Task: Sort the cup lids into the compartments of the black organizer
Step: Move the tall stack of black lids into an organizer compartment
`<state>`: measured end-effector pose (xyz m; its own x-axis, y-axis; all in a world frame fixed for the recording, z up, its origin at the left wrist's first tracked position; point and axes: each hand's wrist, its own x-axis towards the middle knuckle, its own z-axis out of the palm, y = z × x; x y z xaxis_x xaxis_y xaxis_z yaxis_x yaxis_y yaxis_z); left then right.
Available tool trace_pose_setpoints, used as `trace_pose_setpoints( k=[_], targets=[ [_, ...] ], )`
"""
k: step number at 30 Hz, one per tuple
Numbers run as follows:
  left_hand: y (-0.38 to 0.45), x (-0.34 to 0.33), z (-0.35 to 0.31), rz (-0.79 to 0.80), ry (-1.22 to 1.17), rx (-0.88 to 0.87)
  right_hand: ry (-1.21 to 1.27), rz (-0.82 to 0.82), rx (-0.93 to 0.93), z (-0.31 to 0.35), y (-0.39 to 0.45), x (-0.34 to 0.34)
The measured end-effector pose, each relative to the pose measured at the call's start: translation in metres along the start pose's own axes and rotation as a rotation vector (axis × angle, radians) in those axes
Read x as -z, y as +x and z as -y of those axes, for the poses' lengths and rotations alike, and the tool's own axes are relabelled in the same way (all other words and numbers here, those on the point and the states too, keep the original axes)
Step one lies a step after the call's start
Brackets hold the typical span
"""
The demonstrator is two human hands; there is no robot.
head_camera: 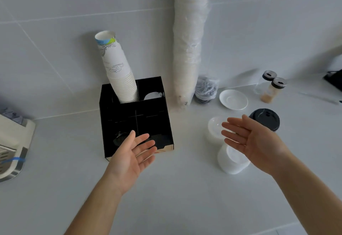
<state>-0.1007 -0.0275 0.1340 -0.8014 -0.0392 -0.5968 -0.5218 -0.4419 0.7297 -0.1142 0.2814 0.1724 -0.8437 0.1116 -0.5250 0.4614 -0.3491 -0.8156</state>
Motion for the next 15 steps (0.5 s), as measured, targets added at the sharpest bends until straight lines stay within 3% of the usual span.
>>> trace_pose_setpoints(
  k=[15],
  targets=[
    [0.030,-0.126,0.053,0.109,0.114,0.107,0.116,-0.151,0.010,0.020,0.018,0.135]
  ],
)
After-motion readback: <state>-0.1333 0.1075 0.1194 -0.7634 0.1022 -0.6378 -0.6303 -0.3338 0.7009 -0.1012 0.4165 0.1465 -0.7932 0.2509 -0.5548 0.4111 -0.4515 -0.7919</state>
